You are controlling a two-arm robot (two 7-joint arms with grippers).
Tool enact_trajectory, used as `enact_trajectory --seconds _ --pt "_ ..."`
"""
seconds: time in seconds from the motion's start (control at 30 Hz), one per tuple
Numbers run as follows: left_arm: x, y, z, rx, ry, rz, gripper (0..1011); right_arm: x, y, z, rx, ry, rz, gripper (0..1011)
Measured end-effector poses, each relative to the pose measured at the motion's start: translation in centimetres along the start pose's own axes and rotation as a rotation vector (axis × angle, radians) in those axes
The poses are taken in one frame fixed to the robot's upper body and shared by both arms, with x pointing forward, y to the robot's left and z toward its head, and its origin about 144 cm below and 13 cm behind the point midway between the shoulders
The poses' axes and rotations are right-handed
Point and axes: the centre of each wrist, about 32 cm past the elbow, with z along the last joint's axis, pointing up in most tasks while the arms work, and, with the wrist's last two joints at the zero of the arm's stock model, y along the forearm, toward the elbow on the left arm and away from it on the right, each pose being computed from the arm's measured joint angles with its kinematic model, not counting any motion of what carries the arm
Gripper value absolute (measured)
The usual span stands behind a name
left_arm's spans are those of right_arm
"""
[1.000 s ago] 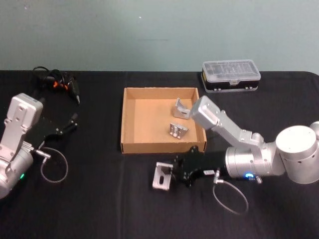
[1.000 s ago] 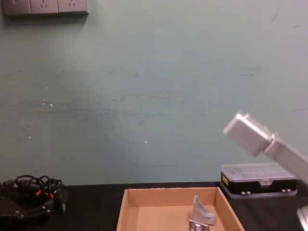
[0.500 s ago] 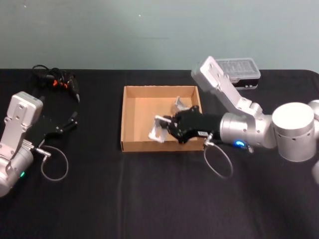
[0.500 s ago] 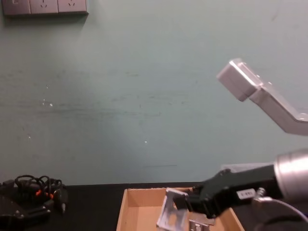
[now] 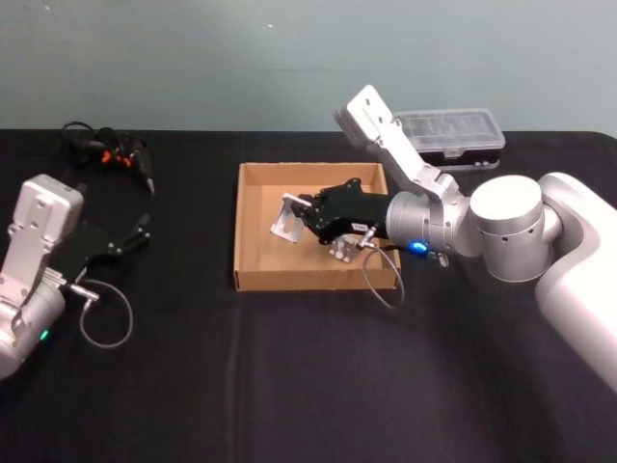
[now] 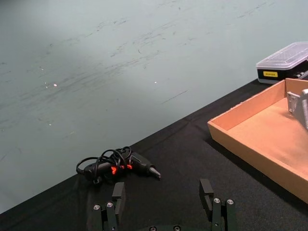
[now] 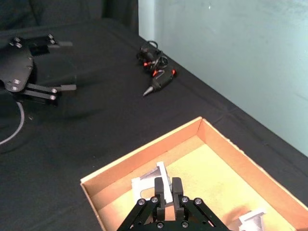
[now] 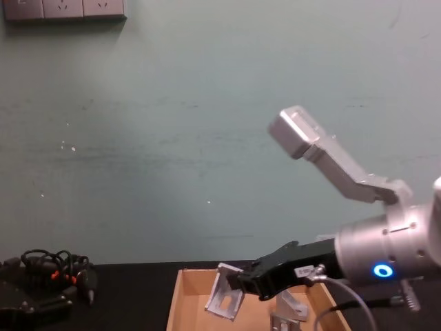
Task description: Use one hand to pick up the angle iron from the table and place it into the box.
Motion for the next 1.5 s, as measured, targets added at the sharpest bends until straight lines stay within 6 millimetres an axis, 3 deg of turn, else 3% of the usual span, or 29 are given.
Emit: enact_trajectory --seconds 0.33,0.87,1.07,1.2,1.5 --pt "0.0 0.0 0.0 0.0 0.0 0.0 1011 0.0 2.6 -1.0 -0.051 0.014 0.022 108" --pt "0.0 0.0 0.0 0.0 0.0 0.0 1011 -0.2 2.8 -1.6 -0.08 0.038 0.027 133" --pt "0.0 0.0 0.0 0.0 0.0 0.0 1011 -0.3 2.5 -1.7 -0.061 0.038 0.023 283" --pt "0.0 0.0 0.0 0.0 0.0 0.0 1011 -0.5 1.8 -1.7 -0.03 0.037 0.002 440" --pt "0.0 0.0 0.0 0.0 0.0 0.0 1011 -1.8 -1.9 -2.3 0.106 0.044 -0.096 716"
